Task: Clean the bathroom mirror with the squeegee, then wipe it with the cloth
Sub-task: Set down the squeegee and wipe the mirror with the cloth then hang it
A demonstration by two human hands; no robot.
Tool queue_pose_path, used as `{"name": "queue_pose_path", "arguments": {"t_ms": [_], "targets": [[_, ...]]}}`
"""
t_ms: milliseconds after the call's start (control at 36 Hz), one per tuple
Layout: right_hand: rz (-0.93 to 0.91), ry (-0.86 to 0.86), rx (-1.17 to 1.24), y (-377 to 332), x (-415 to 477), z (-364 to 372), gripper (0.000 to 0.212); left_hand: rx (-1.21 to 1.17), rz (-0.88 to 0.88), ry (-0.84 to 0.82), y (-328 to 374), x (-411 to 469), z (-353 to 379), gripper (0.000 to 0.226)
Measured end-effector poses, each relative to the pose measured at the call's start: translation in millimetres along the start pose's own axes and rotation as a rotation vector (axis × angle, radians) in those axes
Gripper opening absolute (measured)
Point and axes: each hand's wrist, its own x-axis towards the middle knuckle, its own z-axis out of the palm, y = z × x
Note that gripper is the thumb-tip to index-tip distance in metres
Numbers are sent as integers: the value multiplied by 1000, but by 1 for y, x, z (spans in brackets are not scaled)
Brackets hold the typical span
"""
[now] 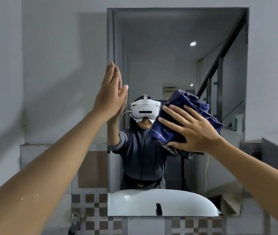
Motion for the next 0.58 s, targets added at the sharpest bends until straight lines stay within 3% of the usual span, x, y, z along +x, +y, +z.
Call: {"name": "queue_pose_path", "arguments": {"t_ms": [167, 361, 444, 583], "targets": [[642, 74, 141, 21, -42, 7, 75, 62, 57, -7, 3, -31, 13, 63], [1347, 265, 406, -44, -48, 21, 74, 127, 117, -87, 0, -64, 11, 64], [1455, 286, 468, -84, -38, 23, 75, 104, 125, -109, 0, -72, 7, 60], [1421, 271, 551, -146, -11, 22, 74, 89, 155, -130, -3, -76, 3, 61]]}}
